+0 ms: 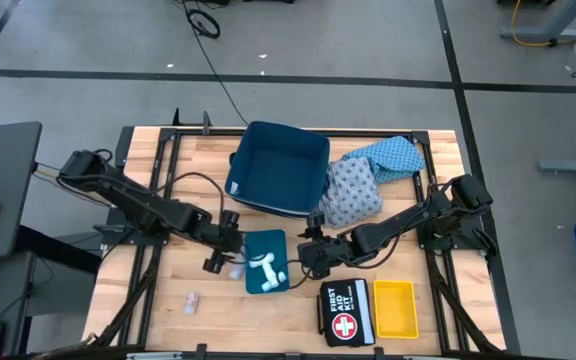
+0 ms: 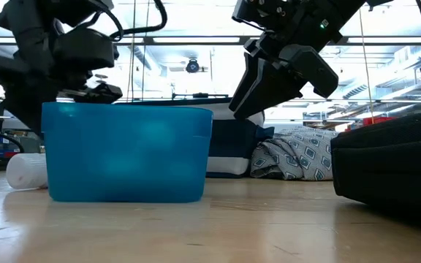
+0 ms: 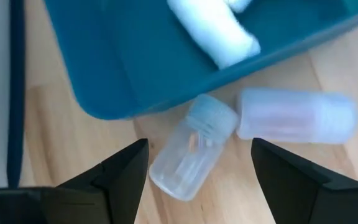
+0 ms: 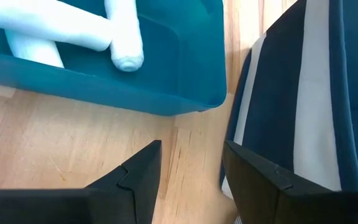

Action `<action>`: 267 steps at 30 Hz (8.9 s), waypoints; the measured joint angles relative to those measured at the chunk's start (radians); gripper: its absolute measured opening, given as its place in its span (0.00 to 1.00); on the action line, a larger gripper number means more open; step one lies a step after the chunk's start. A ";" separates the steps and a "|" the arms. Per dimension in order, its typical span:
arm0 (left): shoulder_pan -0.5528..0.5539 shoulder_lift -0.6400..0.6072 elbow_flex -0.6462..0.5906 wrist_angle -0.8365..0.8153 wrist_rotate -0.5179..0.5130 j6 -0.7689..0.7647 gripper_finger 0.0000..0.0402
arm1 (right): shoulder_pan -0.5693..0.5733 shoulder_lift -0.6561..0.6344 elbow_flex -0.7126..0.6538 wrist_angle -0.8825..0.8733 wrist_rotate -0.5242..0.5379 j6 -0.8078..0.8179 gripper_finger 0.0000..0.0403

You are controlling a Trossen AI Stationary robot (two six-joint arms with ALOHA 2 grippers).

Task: Pick & place medical supplies in basket/bin
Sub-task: Put the top transparent bottle in the yellow bin

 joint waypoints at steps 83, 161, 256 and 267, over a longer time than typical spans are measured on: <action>0.033 -0.194 0.000 0.221 -0.204 0.027 0.10 | -0.131 0.000 0.018 0.403 -0.261 -0.116 0.65; 0.138 0.395 0.341 0.057 -0.011 -0.117 0.60 | -0.052 -0.092 0.018 -0.083 -0.131 0.017 0.60; 0.190 0.450 0.341 0.131 -0.054 0.112 0.36 | -0.051 -0.092 0.018 -0.072 -0.142 0.024 0.60; 0.180 0.445 0.339 0.150 -0.071 0.072 0.31 | -0.050 -0.092 0.018 -0.075 -0.140 0.028 0.60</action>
